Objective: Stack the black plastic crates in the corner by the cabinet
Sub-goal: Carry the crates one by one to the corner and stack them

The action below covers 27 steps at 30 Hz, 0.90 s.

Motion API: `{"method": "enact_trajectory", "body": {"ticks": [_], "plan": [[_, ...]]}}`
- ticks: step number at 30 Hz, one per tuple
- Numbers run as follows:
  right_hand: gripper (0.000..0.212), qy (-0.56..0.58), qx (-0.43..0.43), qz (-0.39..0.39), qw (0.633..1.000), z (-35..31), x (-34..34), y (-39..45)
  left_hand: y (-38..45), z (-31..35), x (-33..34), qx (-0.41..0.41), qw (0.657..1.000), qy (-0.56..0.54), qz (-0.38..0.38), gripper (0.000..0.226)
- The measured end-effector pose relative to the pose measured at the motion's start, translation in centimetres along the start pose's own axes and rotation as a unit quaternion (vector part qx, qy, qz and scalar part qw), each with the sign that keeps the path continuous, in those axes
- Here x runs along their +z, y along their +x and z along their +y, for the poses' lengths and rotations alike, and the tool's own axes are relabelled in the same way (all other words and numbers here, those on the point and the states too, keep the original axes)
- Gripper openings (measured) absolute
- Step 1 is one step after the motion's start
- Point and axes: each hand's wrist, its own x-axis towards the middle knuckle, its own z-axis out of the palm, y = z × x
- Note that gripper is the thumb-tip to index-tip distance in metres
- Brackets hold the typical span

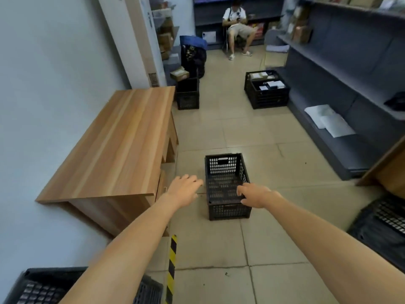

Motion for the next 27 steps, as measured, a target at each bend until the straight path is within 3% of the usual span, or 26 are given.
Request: {"method": "enact_trajectory", "body": {"ticks": [12, 19, 27], "plan": [[0.033, 0.074, 0.04, 0.021, 0.996, 12.7, -1.2, -0.2, 14.0, 9.0, -1.7, 0.076, 0.996, 0.044, -0.016, 0.04], [0.032, 0.066, 0.091, -0.023, 0.993, 21.5, -2.6, 4.0, 24.8, 8.5, -1.1, 0.095, 0.993, 0.042, -0.064, 0.04], [0.03, 0.088, 0.146, -0.015, 0.985, 30.8, -11.2, 13.3, 37.7, 4.3, -1.5, 0.069, 0.991, 0.004, -0.112, 0.041]]}}
